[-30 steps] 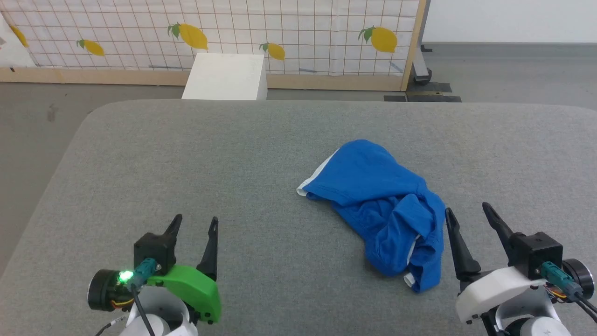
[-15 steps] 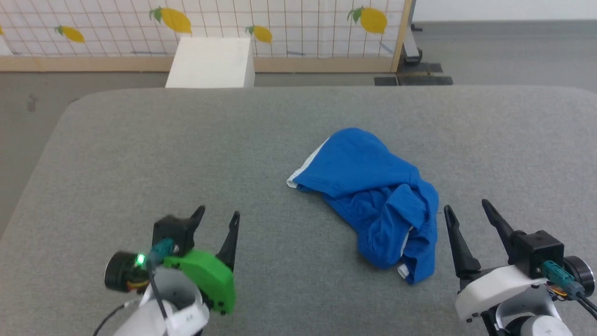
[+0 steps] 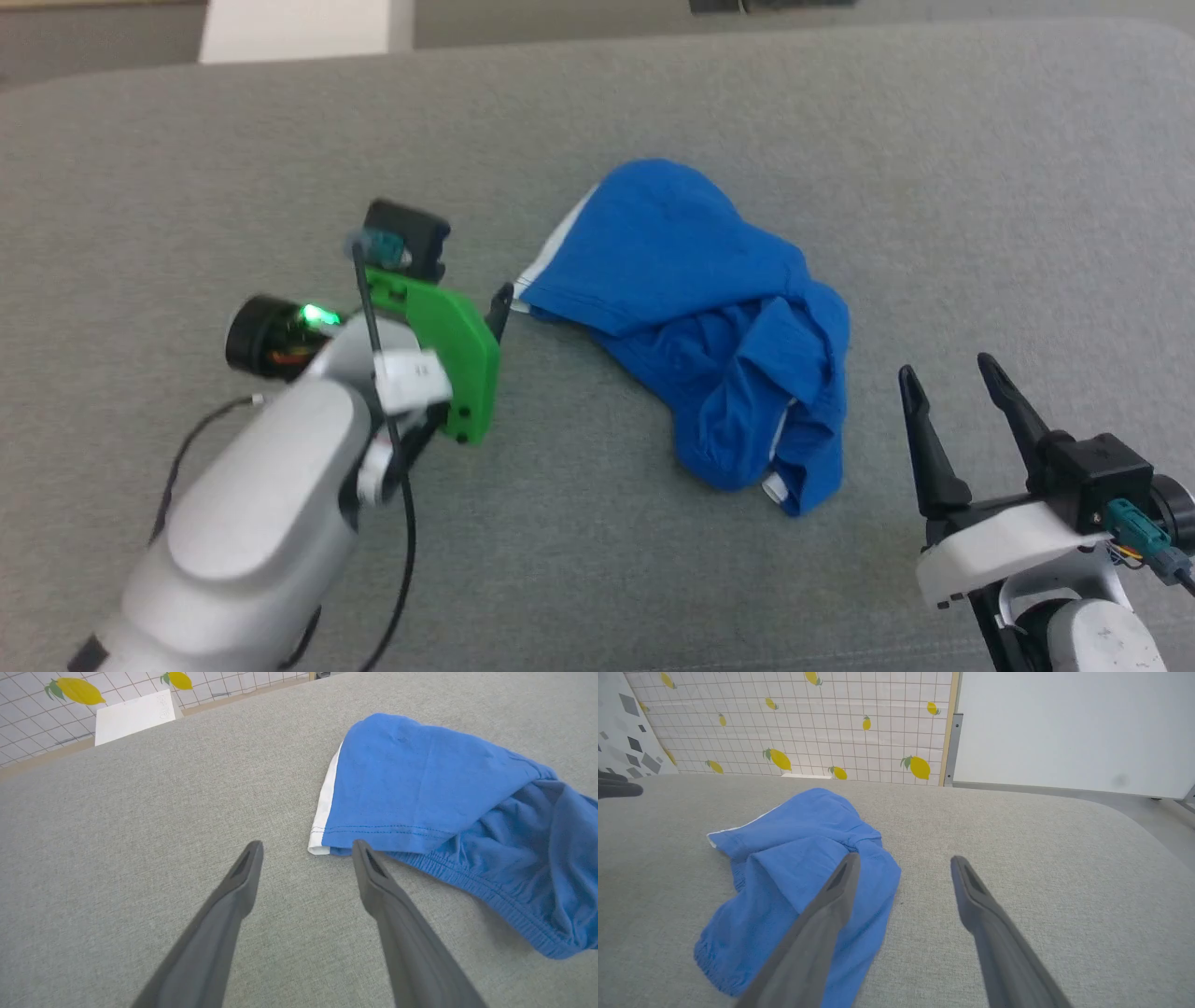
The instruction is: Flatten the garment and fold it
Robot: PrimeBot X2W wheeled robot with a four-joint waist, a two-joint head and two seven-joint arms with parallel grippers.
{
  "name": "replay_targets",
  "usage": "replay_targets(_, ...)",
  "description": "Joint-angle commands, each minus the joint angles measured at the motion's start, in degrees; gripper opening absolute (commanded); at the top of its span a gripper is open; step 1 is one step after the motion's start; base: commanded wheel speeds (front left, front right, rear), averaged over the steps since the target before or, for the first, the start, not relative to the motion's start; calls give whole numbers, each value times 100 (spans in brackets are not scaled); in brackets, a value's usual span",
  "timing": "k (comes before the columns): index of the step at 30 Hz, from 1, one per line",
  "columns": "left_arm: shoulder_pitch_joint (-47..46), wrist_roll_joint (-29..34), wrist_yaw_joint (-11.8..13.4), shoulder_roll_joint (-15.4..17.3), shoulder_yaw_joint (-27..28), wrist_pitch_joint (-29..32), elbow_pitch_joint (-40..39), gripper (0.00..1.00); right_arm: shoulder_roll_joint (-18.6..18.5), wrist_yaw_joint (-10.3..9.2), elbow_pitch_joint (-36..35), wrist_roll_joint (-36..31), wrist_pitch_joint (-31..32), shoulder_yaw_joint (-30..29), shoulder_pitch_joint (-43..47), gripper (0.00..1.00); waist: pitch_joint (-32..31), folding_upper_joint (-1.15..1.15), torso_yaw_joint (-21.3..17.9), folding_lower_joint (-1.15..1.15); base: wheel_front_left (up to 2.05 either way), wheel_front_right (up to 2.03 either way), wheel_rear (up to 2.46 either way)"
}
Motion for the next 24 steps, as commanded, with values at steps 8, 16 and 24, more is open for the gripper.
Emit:
replay_targets(8, -925, -314, -342, -76, -59, 844, 742, 100, 22, -9, 198, 25, -276, 19, -228, 100, 874, 0, -717, 0, 0, 0, 0)
replay_targets(16, -1143, -382, -380, -97, -123, 1159, 1331, 100, 24, -9, 361, 125, -415, 68, -326, 100, 1037, 0, -781, 0, 0, 0, 0)
replay_targets(24, -803, -520, -457, -33, -121, 974, 1418, 0, 24, -9, 475, 92, -439, 45, -331, 100, 898, 0, -669, 0, 0, 0, 0)
